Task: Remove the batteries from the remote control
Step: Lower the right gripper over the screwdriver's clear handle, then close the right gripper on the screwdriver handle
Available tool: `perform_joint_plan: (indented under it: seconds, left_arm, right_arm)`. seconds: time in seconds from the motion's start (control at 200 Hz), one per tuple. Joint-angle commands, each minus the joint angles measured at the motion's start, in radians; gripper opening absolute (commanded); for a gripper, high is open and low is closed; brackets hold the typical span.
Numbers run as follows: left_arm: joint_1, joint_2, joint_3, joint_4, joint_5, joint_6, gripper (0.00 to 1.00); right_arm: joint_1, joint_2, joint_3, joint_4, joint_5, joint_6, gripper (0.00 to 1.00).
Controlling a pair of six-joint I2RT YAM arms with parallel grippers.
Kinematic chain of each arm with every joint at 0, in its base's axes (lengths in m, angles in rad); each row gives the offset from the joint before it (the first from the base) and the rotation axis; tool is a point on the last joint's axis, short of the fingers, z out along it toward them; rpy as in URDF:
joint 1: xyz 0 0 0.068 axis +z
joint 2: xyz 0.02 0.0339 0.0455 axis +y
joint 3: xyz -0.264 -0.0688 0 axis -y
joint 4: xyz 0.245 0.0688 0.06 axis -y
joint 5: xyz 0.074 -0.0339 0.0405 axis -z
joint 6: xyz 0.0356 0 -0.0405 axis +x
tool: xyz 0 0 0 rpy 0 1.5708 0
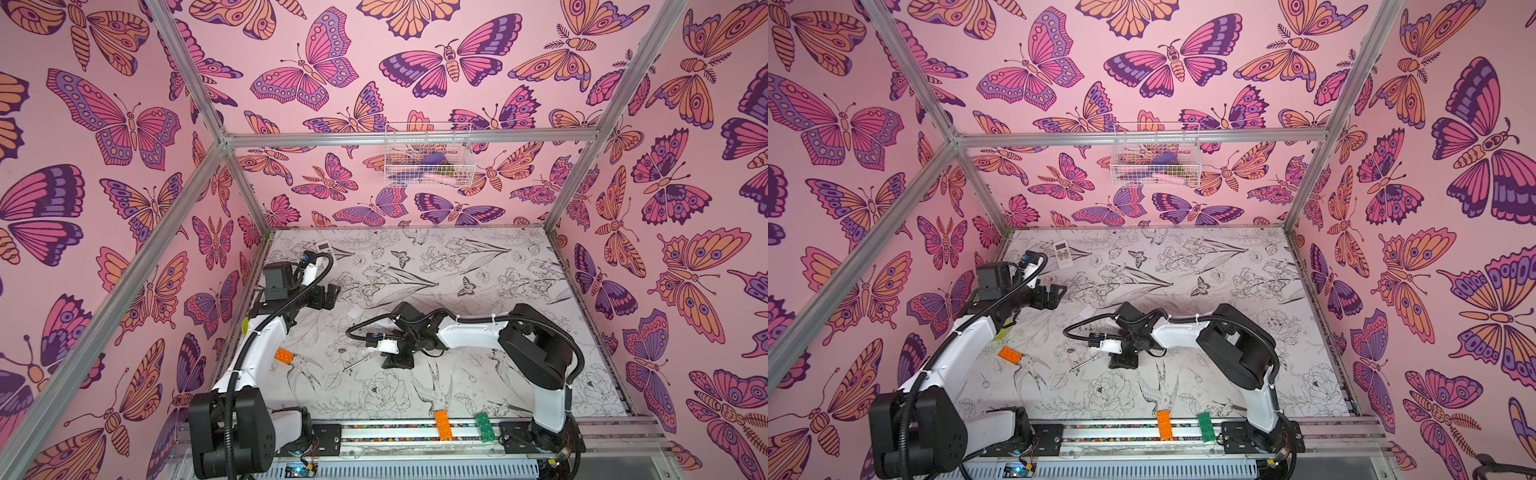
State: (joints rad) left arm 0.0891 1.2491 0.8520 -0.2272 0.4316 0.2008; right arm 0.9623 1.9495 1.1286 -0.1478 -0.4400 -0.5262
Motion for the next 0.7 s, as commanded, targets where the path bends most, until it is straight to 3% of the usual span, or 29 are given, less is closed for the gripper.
perform_joint_plan:
  seconds: [0.0,0.095,0.29,0.696]
  left_arm:
    - [0.013,-0.019,-0.014,0.002,0.03,-0.003,1.0]
    - [0.015,-0.02,-0.028,0.026,0.042,0.006,1.0]
    - [0.026,-0.02,-0.026,0.019,0.037,0.003,1.0]
    - [0.043,-0.027,-0.03,0.021,0.046,-0.003,1.0]
  right_arm:
    - [0.006,-0.039,0.052,-0.14,-0.06,-0.112,0.4]
    - [0.003,-0.044,0.074,-0.165,-0.102,-0.168,0.42]
    - [-0.006,0.02,0.158,-0.172,-0.074,-0.221,0.44]
    - [-0.041,0.127,0.242,-0.196,-0.095,-0.253,0.46]
